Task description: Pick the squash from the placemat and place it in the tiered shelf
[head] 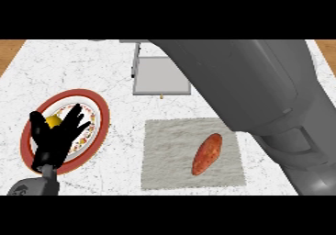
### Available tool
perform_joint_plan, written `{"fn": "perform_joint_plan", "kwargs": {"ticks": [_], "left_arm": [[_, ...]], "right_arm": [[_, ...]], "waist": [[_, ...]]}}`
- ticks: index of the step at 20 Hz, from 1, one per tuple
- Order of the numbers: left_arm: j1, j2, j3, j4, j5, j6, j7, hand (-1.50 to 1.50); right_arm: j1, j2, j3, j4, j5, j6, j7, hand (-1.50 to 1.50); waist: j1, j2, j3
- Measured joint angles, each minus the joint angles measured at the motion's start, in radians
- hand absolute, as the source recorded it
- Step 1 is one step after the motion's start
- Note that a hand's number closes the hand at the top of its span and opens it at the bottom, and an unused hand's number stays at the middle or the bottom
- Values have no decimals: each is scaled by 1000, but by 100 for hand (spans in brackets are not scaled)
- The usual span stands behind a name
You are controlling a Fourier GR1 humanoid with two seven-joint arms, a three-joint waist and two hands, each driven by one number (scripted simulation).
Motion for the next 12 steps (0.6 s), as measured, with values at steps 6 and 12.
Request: {"fn": "perform_joint_plan", "kwargs": {"ticks": [6,12], "left_arm": [[1,-13,-2,-7,-6,10,-8,0],[-20,-15,-4,5,-11,9,1,0]], "right_arm": [[-2,-18,-29,156,0,6,-152,150],[-33,-24,-59,311,23,-50,-263,150]], "waist": [[3,3,0],[11,7,0]]}}
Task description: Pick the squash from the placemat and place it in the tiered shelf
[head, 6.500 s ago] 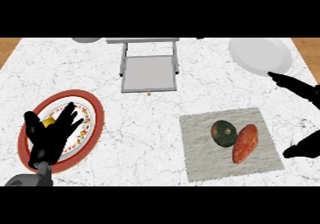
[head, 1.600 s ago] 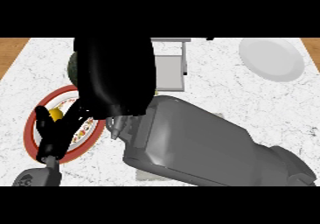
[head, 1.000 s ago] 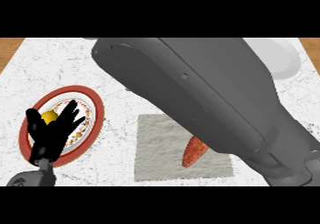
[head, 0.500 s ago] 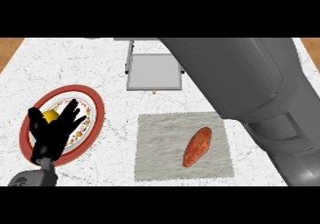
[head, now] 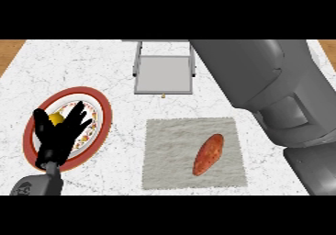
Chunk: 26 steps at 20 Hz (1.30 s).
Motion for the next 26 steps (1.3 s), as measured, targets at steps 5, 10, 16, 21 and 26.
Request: {"fn": "perform_joint_plan", "kwargs": {"ticks": [5,10,16,21,26], "left_arm": [[9,-6,-1,-8,5,-8,-16,0],[8,-4,-7,-11,-1,-17,-19,0],[5,-9,-7,-9,-4,-15,-21,0],[2,-1,0,0,3,-28,-27,0],[6,-7,-2,-5,-7,-15,-22,0]], "right_arm": [[-5,-1,-13,102,23,-51,-68,150],[-21,-13,-35,172,32,-92,-133,150],[-25,-17,-63,219,26,-117,-213,150],[-48,-19,-59,263,44,-94,-233,150],[-42,-26,-117,259,5,-179,-215,-150]], "waist": [[7,2,-1],[15,6,-1],[16,6,-1],[15,6,-2],[12,5,0]]}}
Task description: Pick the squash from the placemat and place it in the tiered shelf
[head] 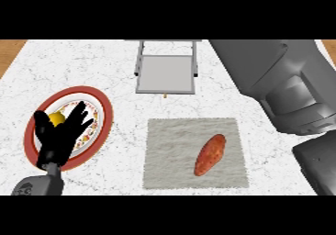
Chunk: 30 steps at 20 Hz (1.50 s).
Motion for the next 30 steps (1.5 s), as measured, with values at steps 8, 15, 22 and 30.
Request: {"fn": "perform_joint_plan", "kwargs": {"ticks": [8,15,22,30], "left_arm": [[4,-5,3,-9,4,3,13,0],[5,-1,6,-6,0,1,13,0],[13,4,19,-5,5,1,16,0],[31,11,41,-4,12,7,22,0]], "right_arm": [[14,0,-131,-53,-111,-136,-30,-150],[6,-25,-249,-101,-213,-231,-72,-150],[23,-107,-266,-95,-191,-360,-58,-150],[105,-224,-310,-194,-233,-384,-24,-150]], "waist": [[-2,-1,0],[-6,-2,1],[-21,-8,0],[-51,-20,1]]}}
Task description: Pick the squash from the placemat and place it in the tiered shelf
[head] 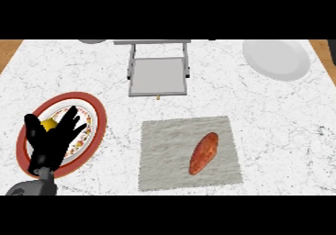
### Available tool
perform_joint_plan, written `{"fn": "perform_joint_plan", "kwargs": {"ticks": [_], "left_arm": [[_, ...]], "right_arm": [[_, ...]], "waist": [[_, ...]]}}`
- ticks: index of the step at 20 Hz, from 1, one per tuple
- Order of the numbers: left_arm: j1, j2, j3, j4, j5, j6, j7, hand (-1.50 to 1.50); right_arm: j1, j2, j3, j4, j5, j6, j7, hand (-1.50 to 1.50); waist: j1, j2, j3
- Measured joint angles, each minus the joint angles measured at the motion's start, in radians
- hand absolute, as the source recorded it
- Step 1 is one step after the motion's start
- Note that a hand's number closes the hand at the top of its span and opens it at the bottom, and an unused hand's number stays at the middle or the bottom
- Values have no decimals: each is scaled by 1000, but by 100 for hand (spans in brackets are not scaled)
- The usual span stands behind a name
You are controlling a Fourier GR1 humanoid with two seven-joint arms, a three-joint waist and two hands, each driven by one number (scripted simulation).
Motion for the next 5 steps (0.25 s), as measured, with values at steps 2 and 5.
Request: {"fn": "perform_joint_plan", "kwargs": {"ticks": [2,5], "left_arm": [[9,-3,3,3,0,0,-12,0],[16,2,9,4,1,-6,-20,0]], "right_arm": [[49,-20,-10,-48,-27,42,-2,-150],[101,-55,-8,-131,-54,117,22,-150]], "waist": [[-8,-4,2],[-16,-7,2]]}}
